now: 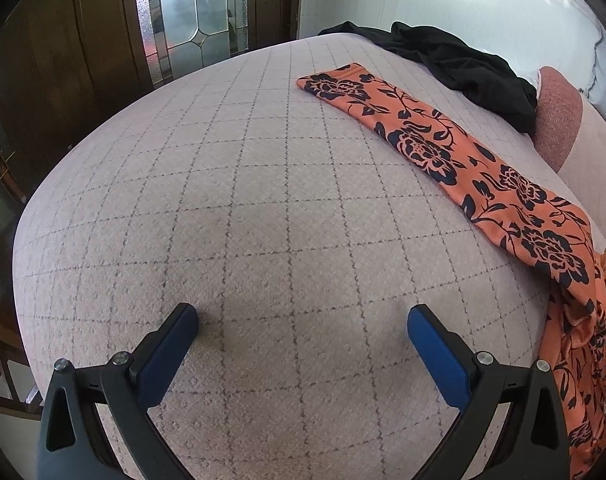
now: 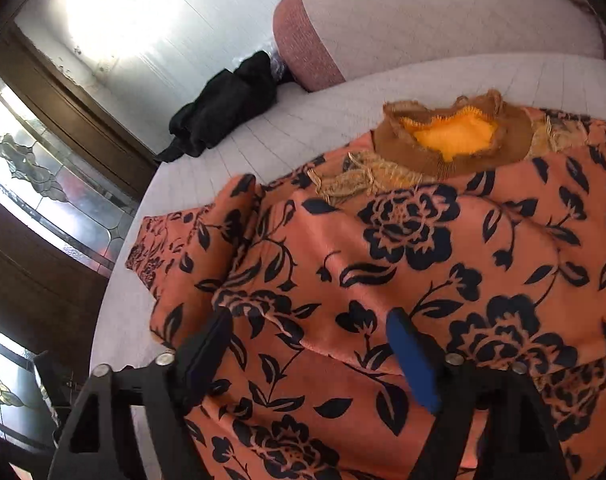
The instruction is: Fold small clothes
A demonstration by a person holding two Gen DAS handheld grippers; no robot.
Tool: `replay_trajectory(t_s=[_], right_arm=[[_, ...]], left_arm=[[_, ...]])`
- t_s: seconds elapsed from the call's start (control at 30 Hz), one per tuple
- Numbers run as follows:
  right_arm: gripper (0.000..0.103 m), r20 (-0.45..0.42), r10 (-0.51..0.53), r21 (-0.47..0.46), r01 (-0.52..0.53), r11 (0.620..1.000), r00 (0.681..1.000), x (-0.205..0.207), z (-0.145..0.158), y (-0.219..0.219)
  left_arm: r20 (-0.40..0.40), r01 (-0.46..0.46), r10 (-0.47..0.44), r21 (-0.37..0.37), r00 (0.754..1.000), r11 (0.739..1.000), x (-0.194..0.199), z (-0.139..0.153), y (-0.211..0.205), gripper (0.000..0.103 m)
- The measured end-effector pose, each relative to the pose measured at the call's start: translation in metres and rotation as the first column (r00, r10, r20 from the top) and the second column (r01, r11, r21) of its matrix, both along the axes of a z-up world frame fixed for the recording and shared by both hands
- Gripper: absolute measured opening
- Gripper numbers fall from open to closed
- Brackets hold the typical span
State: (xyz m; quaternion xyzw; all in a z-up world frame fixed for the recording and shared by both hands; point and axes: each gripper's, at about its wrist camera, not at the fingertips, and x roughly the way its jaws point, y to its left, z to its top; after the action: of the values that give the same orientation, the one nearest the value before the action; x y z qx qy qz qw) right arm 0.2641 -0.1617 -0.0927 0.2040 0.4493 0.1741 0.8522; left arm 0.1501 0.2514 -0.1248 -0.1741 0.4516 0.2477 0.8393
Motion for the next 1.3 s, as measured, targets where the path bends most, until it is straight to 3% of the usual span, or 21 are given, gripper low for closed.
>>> replay_trajectory(t_s=[0.1, 0.17, 0.3, 0.47, 0.53, 0.6, 0.67, 0.7, 0.83, 1.0, 1.07, 1.13, 1.2, 1.23, 1.3], right_arm=[[0.084, 0.065, -0.022, 0.012, 0.021, 1.0, 0.998, 0.002, 0.028, -0.019], [0.085, 0.071, -0.054, 0.095, 0.047, 0.994, 0.996, 0.009, 0.038, -0.029], [0.085, -0.025, -0.039, 0.331, 0.045, 0.943, 0.999, 0.027, 0.016, -0.025], [0.085, -0.036, 0.023, 0.5, -0.002, 0.866, 0.999, 0.049, 0.004, 0.012], [0.086, -0.084, 0.055, 0.513, -0.004, 0.858, 0.995, 0.06, -0.016, 0.033], [0.086, -0.218, 0.154, 0.531, -0.015, 0.847, 0.964, 0.061, -0.047, 0.061], [0.087, -0.136, 0.225, 0.522, -0.123, 0.844, 0.965, 0.052, -0.035, 0.074], [0.087, -0.137, 0.276, 0.555, -0.157, 0.817, 0.951, 0.051, -0.033, 0.08], [0.087, -0.06, 0.146, 0.523, -0.093, 0.847, 0.987, 0.058, -0.005, 0.056], [0.087, -0.126, -0.086, 0.499, 0.138, 0.855, 0.988, 0.082, -0.018, 0.022], [0.087, -0.198, -0.06, 0.492, 0.153, 0.857, 0.978, 0.094, -0.039, 0.028], [0.088, -0.183, -0.03, 0.467, 0.114, 0.877, 0.983, 0.099, -0.028, 0.034], [0.088, -0.135, 0.015, 0.565, 0.065, 0.823, 0.991, 0.104, -0.013, 0.038], [0.088, -0.111, 0.011, 0.568, 0.055, 0.821, 0.994, 0.104, -0.007, 0.038], [0.091, -0.133, 0.028, 0.472, 0.038, 0.881, 0.991, 0.11, -0.01, 0.055]], left_arm=[[-0.011, -0.005, 0.005, 0.014, 1.0, 1.0, 0.001, -0.001, -0.003, 0.103], [-0.019, 0.002, -0.002, 0.026, 1.0, 1.0, 0.002, -0.002, -0.005, 0.103], [-0.016, 0.012, -0.011, 0.032, 1.0, 0.999, 0.001, -0.002, -0.006, 0.103], [-0.017, 0.005, -0.005, 0.038, 1.0, 0.999, 0.001, -0.003, -0.005, 0.103], [-0.017, 0.004, -0.003, 0.038, 1.0, 0.999, 0.002, -0.003, -0.005, 0.103], [-0.017, 0.006, -0.005, 0.036, 1.0, 0.999, 0.002, -0.003, -0.005, 0.103], [-0.015, 0.005, -0.004, 0.033, 1.0, 0.999, 0.003, -0.002, -0.004, 0.103], [-0.015, 0.003, -0.003, 0.031, 1.0, 1.0, 0.003, -0.002, -0.004, 0.103], [-0.011, 0.008, -0.007, 0.027, 1.0, 1.0, 0.003, -0.002, -0.004, 0.103], [-0.013, 0.014, -0.014, 0.039, 1.0, 0.999, 0.003, -0.003, -0.006, 0.103], [-0.011, 0.017, -0.016, 0.04, 1.0, 0.999, 0.002, -0.003, -0.006, 0.103], [-0.01, 0.016, -0.015, 0.04, 1.0, 0.999, 0.003, -0.003, -0.005, 0.103], [-0.01, 0.006, -0.006, 0.038, 1.0, 0.999, 0.004, -0.003, -0.005, 0.103], [-0.01, 0.002, -0.001, 0.039, 1.0, 0.999, 0.004, -0.003, -0.005, 0.103], [-0.011, -0.003, 0.003, 0.038, 1.0, 0.999, 0.005, -0.003, -0.005, 0.103]])
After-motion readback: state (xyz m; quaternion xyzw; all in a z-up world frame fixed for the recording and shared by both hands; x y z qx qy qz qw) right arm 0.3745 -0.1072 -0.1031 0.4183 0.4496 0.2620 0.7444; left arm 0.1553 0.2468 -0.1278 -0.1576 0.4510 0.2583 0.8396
